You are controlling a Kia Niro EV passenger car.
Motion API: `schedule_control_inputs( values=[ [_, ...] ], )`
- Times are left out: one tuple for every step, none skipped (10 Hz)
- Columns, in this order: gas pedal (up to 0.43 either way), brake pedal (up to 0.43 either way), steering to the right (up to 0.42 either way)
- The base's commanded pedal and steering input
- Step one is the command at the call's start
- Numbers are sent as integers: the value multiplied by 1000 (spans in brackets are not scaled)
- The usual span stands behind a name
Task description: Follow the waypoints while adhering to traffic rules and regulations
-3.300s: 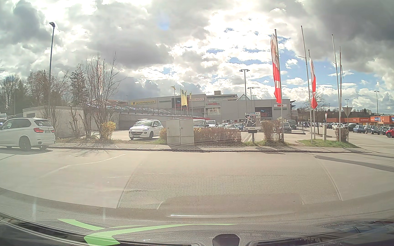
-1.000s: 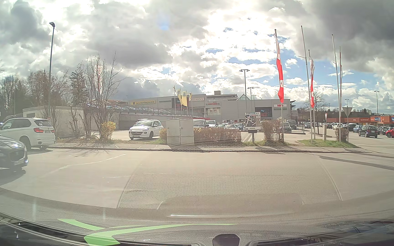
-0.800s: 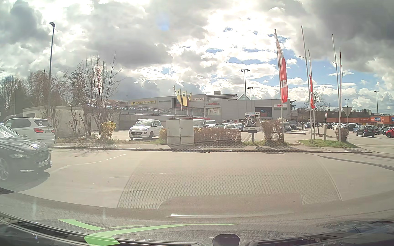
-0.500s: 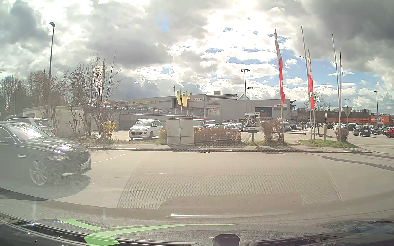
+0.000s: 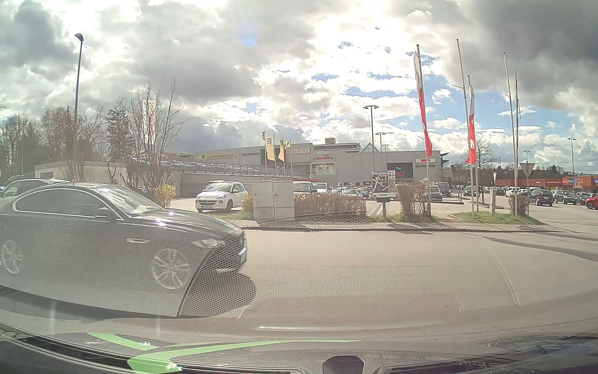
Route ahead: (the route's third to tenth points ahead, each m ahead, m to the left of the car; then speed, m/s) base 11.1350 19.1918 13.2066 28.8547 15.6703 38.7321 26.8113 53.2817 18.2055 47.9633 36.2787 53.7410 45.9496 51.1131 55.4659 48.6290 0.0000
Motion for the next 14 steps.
schedule_control_inputs(
  values=[
    [0, 311, 10],
    [0, 311, 10],
    [0, 311, 10],
    [0, 311, 10],
    [0, 311, 10],
    [0, 311, 10],
    [0, 311, 10],
    [0, 311, 10],
    [0, 311, 10],
    [0, 311, 10],
    [0, 311, 10],
    [0, 311, 10],
    [0, 311, 10],
    [0, 311, 10]
  ],
)
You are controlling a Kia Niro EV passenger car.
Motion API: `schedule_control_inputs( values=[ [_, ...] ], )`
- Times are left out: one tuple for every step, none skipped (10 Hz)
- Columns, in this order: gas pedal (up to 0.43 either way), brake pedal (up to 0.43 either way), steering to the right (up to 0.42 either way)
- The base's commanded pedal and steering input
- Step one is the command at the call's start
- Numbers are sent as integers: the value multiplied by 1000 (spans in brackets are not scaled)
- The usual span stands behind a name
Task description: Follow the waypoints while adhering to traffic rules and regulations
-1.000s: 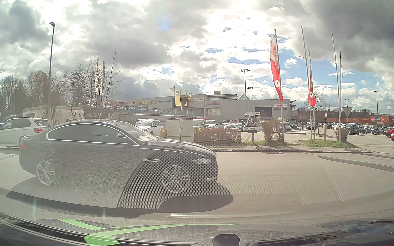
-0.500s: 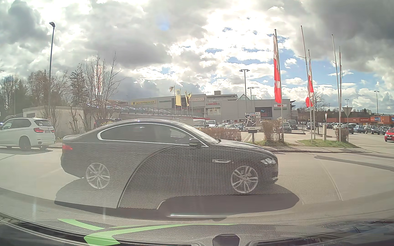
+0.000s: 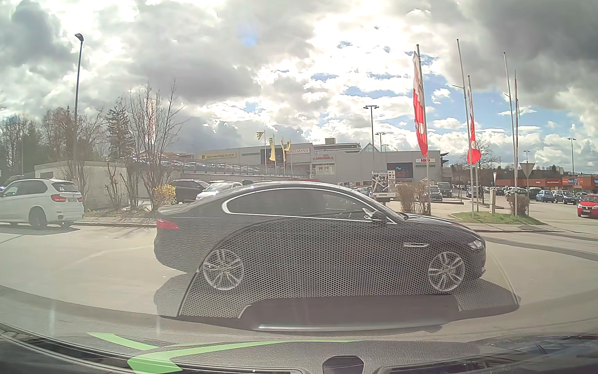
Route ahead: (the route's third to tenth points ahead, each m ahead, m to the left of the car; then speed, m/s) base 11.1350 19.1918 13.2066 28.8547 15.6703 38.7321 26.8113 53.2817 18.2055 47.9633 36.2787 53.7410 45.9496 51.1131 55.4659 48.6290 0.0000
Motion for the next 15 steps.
schedule_control_inputs(
  values=[
    [0, 311, 10],
    [0, 311, 10],
    [0, 311, 10],
    [0, 311, 10],
    [0, 311, 10],
    [0, 311, 10],
    [0, 311, 10],
    [0, 311, 10],
    [0, 311, 10],
    [0, 311, 10],
    [0, 311, 10],
    [0, 311, 10],
    [0, 311, 10],
    [0, 311, 10],
    [0, 311, 10]
  ],
)
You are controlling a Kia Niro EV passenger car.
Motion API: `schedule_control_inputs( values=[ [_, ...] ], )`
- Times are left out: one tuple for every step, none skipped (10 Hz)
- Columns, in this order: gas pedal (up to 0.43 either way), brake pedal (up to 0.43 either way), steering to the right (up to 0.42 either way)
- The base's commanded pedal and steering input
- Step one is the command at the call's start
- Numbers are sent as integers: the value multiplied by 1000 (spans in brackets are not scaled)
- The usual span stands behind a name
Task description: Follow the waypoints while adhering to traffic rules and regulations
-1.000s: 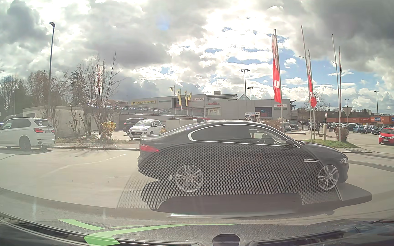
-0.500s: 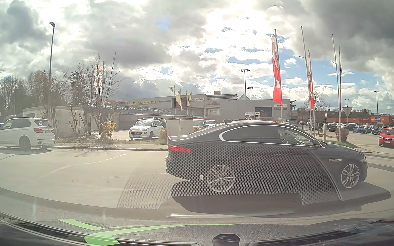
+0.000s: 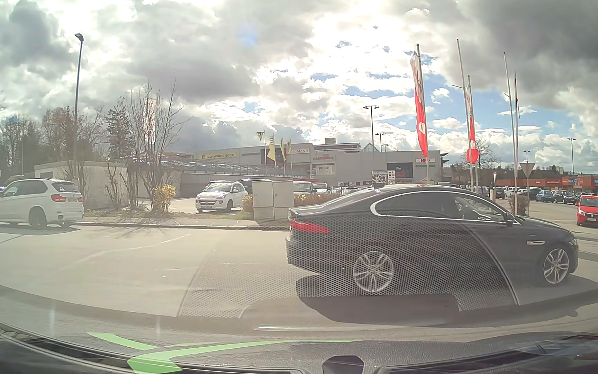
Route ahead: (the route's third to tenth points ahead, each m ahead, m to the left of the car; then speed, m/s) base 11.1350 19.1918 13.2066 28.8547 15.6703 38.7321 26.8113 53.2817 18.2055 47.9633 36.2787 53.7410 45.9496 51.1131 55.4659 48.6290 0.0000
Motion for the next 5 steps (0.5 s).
schedule_control_inputs(
  values=[
    [0, 311, 10],
    [0, 311, 10],
    [0, 311, 10],
    [0, 311, 10],
    [0, 311, 10]
  ],
)
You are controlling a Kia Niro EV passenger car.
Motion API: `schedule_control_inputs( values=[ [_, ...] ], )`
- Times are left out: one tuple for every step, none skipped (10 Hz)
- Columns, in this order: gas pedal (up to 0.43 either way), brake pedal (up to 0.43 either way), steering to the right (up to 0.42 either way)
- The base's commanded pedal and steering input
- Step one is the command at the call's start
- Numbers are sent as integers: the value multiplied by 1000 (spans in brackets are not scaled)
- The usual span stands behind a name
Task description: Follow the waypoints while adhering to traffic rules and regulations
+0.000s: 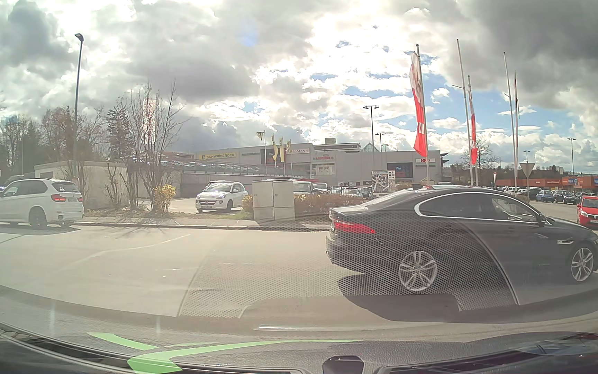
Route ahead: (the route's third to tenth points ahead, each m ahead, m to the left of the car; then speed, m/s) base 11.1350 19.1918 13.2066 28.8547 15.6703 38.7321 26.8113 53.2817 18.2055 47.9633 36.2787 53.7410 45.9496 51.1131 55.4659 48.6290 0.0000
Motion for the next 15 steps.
schedule_control_inputs(
  values=[
    [0, 311, 10],
    [0, 311, 10],
    [0, 311, 10],
    [0, 311, 10],
    [0, 311, 10],
    [0, 311, 10],
    [0, 311, 10],
    [0, 311, 10],
    [0, 311, 10],
    [0, 311, 10],
    [0, 311, 10],
    [0, 311, 10],
    [0, 311, 10],
    [0, 311, 10],
    [0, 311, 10]
  ],
)
